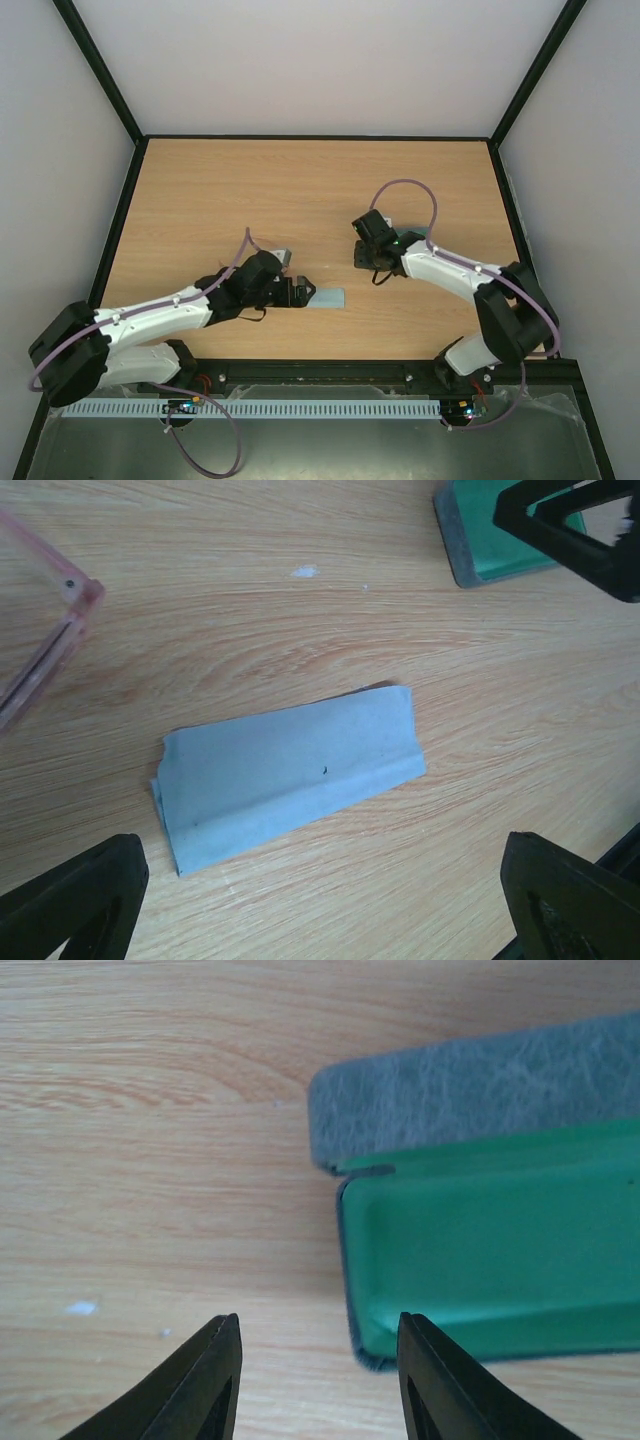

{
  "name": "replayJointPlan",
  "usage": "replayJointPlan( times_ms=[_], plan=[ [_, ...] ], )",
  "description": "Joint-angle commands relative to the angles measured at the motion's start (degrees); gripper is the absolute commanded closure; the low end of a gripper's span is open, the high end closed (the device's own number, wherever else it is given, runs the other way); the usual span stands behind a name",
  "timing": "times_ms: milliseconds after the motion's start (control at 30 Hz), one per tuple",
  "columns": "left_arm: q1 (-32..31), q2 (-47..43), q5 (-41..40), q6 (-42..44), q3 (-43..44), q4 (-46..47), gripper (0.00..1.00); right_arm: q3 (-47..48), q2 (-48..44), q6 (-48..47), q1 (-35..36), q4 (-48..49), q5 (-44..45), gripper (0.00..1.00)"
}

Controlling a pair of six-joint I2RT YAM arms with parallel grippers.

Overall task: Organize the sunglasses
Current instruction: Move the sunglasses case at the center of the board.

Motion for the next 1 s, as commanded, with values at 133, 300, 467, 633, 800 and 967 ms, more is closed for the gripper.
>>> replayJointPlan(
  times_ms=[133, 300, 467, 633, 800, 967],
  plan=[
    [-0.2, -6.2, -3.1, -0.9, -2.3, -4.9, 0.01, 4.3, 7.9, -3.4, -1.0, -1.0, 3.4, 0.60],
    [-0.1, -7.5, -3.6, -0.5, -2.5, -5.4, 0.00, 5.1, 11.6, -3.2, -1.1, 0.5, 1.7, 0.66],
    [0.1, -8.5, -3.8, -0.5, -3.2, -5.5, 0.00, 5.7, 13.3, -2.5, -1.1, 2.3, -1.7, 0.66],
    [0.4, -9.5, -3.7, -0.6, -4.5, -4.9, 0.00, 6.8, 14.9, -2.0, -0.5, 3.9, -5.5, 0.67],
    [0.7, -8.6, -2.9, -0.8, -4.4, -3.1, 0.00, 11.0, 17.8, -1.4, 2.2, 3.6, -5.9, 0.67],
    [0.7, -9.4, -3.1, -0.4, -4.7, -3.9, 0.00, 16.4, 22.1, -1.1, 5.7, 2.6, -5.9, 0.67]
  ],
)
